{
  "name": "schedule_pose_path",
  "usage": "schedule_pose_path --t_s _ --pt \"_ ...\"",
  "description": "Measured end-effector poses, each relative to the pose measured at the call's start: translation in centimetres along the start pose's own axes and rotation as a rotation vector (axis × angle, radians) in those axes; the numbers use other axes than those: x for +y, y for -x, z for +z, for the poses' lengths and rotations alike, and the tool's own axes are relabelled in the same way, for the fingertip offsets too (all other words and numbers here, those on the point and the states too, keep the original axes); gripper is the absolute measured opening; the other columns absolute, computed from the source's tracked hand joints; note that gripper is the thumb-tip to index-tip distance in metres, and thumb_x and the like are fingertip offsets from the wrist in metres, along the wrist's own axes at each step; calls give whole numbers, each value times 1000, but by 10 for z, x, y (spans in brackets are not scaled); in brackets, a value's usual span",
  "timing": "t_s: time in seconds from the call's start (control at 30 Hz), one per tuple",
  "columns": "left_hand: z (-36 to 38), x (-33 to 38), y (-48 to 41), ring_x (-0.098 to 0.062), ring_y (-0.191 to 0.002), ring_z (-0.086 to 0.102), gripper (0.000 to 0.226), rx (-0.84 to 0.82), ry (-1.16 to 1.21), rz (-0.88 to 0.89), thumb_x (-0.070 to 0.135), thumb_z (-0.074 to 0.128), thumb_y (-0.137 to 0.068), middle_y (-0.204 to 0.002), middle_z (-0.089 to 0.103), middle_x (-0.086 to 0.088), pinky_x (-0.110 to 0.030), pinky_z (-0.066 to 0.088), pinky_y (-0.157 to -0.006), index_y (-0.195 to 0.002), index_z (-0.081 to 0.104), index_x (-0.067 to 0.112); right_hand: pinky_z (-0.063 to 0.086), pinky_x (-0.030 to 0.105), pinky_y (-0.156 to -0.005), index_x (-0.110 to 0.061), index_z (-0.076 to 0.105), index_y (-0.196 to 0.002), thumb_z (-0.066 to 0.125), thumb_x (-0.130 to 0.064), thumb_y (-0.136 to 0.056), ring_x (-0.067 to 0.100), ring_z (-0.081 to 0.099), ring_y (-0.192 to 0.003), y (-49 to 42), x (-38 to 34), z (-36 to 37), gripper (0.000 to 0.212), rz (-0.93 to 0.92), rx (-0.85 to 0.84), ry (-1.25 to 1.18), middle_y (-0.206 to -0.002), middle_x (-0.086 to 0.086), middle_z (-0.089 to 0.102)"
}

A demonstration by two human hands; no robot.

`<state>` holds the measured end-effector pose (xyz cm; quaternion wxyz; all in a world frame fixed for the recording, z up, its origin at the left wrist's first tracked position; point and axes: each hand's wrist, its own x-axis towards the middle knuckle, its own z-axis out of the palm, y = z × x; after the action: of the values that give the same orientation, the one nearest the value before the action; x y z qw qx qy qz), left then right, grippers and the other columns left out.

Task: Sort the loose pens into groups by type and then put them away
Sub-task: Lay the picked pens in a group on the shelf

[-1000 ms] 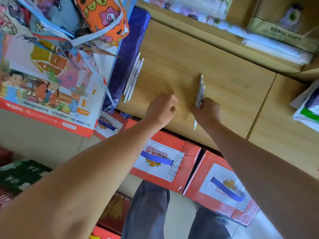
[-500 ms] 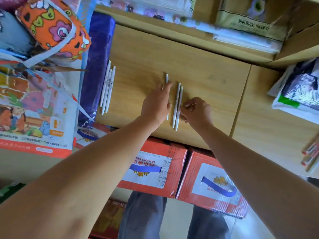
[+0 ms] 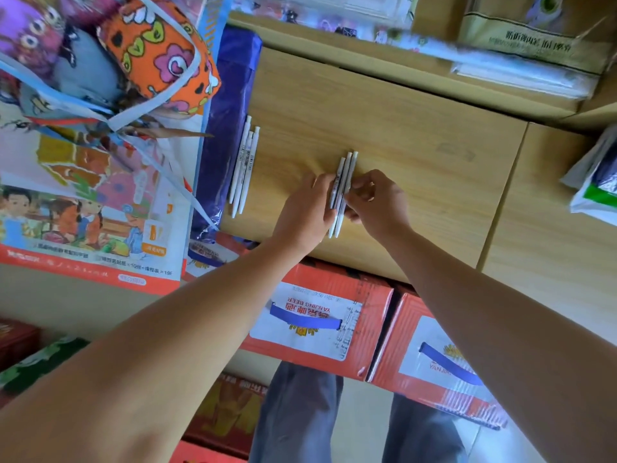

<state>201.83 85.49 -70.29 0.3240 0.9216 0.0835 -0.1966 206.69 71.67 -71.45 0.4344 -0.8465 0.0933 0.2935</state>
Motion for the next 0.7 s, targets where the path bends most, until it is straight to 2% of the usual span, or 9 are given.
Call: schedule_pose_path --t_s 0.1,0.2,0.37,0.57,0.63,0.7 --pt "1 2 1 -26 -93 61 55 -6 -17 -17 17 64 -88 -123 48 -10 -39 51 -82 -138 42 12 57 42 -69 -23 57 -89 67 -13 -82 22 66 -70 3 2 -5 17 -38 -30 45 -76 2 67" --pt "0 9 1 -25 -103 56 53 34 -136 -41 20 63 -87 -124 46 -9 -37 50 -82 -136 42 14 50 29 -69 -15 60 -97 66 -12 -84 18 61 -74 10 8 -17 15 -78 -5 87 -81 2 65" --pt "4 40 3 -30 -111 48 40 137 -319 87 15 63 -79 -119 50 -11 -39 40 -87 -119 57 15 41 7 -65 -10 63 -101 65 -10 -86 12 57 -76 30 36 -66 16 -166 22 160 -91 6 63" --pt "52 123 1 -29 -110 49 29 70 -316 331 12 64 -77 -111 55 -8 -40 41 -88 -106 65 14 44 11 -68 -10 65 -100 64 -4 -84 4 53 -69 55 100 -152 18 -111 133 230 -97 7 58" --pt "77 154 3 -28 -114 47 29 -1 -308 392 12 61 -81 -114 55 -6 -39 40 -92 -110 64 14 46 25 -73 -8 65 -101 65 -2 -81 15 58 -75 65 130 -182 21 -101 172 268 -102 12 58" --pt "106 184 5 -30 -121 44 33 -73 -300 411 12 61 -82 -123 53 -8 -40 39 -96 -114 63 13 45 32 -81 -5 66 -104 66 0 -78 30 60 -91 74 161 -213 26 -109 206 331 -109 16 57"
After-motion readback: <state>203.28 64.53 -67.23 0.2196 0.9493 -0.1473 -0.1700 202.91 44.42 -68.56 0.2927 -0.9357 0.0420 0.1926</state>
